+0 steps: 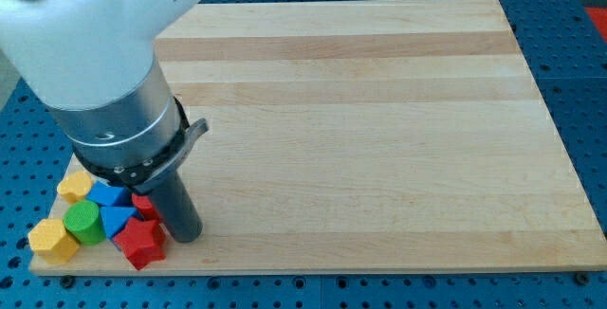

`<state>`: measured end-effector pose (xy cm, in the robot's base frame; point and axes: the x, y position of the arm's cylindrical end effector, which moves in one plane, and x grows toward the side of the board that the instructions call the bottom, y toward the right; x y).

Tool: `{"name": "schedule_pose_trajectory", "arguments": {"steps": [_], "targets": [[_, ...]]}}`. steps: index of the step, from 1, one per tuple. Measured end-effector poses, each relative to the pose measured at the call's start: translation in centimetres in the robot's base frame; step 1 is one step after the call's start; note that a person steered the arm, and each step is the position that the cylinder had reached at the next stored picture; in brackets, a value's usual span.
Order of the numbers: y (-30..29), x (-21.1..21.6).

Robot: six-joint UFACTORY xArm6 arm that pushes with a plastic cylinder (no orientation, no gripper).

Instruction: Push the red star into the group of blocks

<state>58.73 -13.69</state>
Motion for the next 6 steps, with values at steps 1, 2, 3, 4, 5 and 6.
{"name": "schedule_pose_trajectory", "arguments": {"steps": [1, 2, 3, 4, 5, 6], "targets": [[0.7, 0.9], [0.5, 3.1], [0.2, 3.2], [-1.9, 3.1], [-3.0, 3.1], [-3.0, 3.1]]}}
